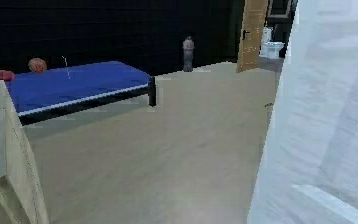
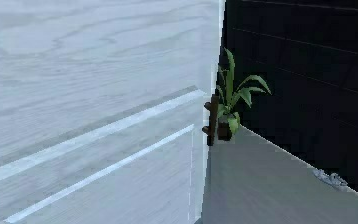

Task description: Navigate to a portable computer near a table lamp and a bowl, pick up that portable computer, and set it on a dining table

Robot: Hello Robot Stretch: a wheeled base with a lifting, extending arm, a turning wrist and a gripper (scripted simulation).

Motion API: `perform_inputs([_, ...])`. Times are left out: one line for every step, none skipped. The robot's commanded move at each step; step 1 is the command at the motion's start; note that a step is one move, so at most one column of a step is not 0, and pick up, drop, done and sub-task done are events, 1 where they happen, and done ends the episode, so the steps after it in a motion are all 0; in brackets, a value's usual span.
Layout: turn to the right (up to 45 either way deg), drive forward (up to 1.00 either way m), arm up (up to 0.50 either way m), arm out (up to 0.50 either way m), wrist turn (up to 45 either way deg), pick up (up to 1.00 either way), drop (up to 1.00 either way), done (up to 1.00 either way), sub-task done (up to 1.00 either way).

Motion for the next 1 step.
perform_inputs([-6.0, 0.00, 0.00, 0.00, 0.0, 0.00, 0.00, 0.00, 0.00])
